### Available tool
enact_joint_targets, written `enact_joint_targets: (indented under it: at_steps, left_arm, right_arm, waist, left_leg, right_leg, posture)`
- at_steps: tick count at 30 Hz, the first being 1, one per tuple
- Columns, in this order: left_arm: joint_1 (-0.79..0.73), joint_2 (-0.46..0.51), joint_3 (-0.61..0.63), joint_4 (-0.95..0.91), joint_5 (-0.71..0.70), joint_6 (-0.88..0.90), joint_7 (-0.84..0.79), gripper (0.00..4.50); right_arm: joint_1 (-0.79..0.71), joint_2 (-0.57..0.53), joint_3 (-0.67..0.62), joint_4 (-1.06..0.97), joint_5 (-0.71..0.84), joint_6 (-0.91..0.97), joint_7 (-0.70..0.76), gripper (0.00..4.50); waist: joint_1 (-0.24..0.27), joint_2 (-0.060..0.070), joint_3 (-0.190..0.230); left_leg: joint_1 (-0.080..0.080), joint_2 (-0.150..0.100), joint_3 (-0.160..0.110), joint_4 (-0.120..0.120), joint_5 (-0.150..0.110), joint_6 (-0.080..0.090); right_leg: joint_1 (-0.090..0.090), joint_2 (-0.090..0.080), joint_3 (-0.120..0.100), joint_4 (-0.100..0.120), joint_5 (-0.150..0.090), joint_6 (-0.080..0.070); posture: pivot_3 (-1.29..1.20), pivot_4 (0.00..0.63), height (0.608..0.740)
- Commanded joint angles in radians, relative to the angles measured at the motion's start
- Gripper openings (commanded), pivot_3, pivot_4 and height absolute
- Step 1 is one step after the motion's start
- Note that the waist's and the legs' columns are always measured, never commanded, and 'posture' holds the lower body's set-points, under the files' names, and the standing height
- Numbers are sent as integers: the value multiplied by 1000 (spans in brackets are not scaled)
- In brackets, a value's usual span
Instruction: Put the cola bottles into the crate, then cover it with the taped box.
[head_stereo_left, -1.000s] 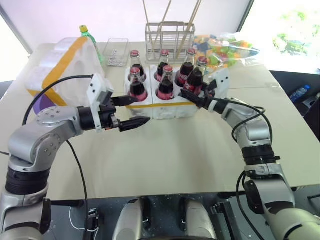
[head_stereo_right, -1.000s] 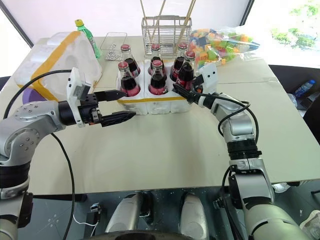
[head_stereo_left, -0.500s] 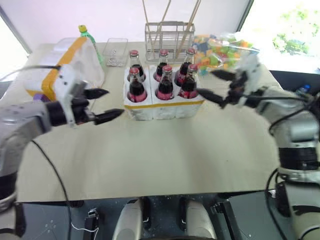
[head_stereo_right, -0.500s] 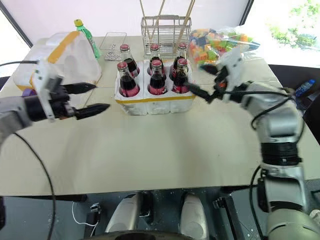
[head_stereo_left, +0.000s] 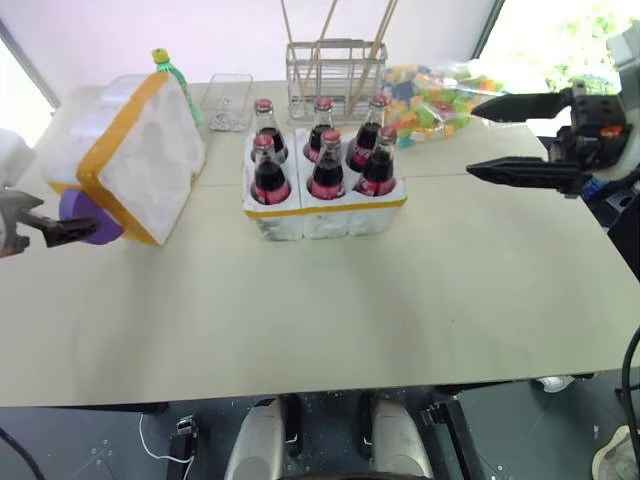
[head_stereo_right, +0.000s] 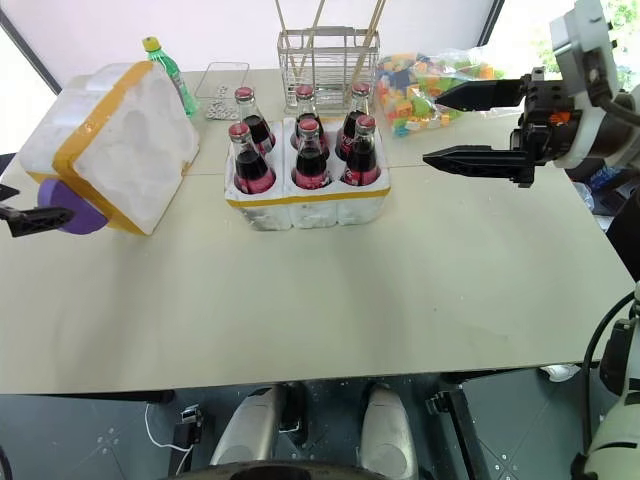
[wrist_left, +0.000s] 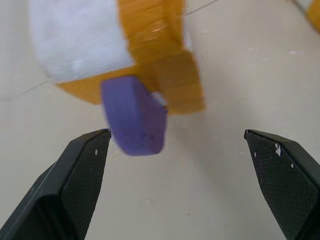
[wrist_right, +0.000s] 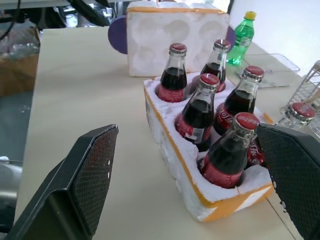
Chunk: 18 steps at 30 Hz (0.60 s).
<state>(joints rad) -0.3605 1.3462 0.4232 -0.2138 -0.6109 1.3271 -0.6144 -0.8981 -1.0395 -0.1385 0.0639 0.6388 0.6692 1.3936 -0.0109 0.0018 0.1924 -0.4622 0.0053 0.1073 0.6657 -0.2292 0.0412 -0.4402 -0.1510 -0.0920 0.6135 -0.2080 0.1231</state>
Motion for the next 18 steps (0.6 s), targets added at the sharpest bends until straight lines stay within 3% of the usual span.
enact_joint_targets:
  at_steps: [1, 11, 18]
  left_arm:
    - [-51, -3, -69, 75, 52, -57, 7, 4500]
    - [-334, -100, -343, 386, 151, -159, -67, 4500]
    - [-444, -159, -446, 566, 228, -192, -144, 4500]
  right_arm:
    - [-20, 1, -31, -48, 29, -5, -5, 4473]
    - [38, 7, -89, -149, 81, 30, -84, 4473]
    - [62, -1, -116, -182, 92, 40, -136, 4473]
  waist:
    - [-1, 0, 0]
    - [4, -2, 0]
    - [0, -4, 0]
  left_leg:
    - [0, 0, 1, -1, 0, 0]
    - [0, 1, 3, -1, 1, 1]
    - [0, 1, 3, 0, 2, 3]
  right_leg:
    - [-1, 0, 0, 0, 0, 0]
    - [-1, 0, 0, 1, 0, 0]
    - [0, 0, 0, 1, 0, 0]
  posture:
    - [0, 150, 736]
    - [0, 150, 736]
    - [0, 150, 736]
